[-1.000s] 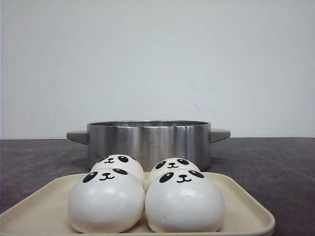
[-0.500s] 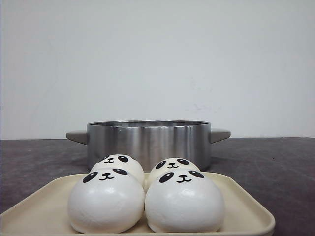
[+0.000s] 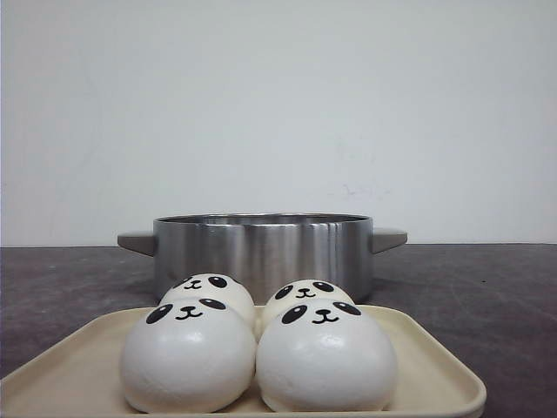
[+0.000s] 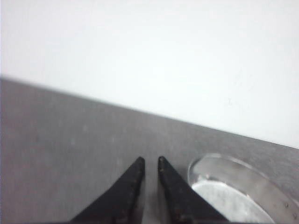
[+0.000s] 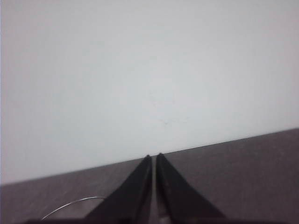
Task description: Steam buns
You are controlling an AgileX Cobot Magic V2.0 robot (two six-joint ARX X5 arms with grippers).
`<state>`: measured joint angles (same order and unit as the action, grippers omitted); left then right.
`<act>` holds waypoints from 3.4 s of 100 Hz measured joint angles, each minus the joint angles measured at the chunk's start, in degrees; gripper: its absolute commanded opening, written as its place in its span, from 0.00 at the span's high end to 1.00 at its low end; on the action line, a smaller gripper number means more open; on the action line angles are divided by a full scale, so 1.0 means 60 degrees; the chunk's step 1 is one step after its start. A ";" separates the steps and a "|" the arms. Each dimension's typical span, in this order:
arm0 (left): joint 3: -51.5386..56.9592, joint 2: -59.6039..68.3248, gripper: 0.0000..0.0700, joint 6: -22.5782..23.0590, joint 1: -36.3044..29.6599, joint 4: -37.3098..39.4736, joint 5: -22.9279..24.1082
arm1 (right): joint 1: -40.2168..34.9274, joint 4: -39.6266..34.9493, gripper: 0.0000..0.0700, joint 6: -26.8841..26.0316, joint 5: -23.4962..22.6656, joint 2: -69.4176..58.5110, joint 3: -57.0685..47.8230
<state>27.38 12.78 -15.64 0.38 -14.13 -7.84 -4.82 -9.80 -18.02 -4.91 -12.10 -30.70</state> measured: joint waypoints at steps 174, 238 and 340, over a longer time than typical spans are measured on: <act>0.2299 0.2004 0.00 0.0182 -0.1457 -0.2328 -0.1657 | -0.6386 -0.3187 1.00 -0.1162 -0.0586 -1.3850 -0.4397; 0.2299 0.2004 0.00 0.0182 -0.1548 -0.2324 -0.1657 | -0.6619 -0.4255 0.99 -0.0525 -0.0408 -1.1220 -0.8888; 0.2299 0.2004 0.00 0.0182 -0.1548 -0.3107 -0.1657 | -0.4473 -0.2688 0.38 0.0528 0.1800 -1.7289 -0.9672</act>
<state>41.17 24.80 -14.55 -8.91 -32.77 -17.78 -31.66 -25.93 -14.85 5.89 -115.83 -88.73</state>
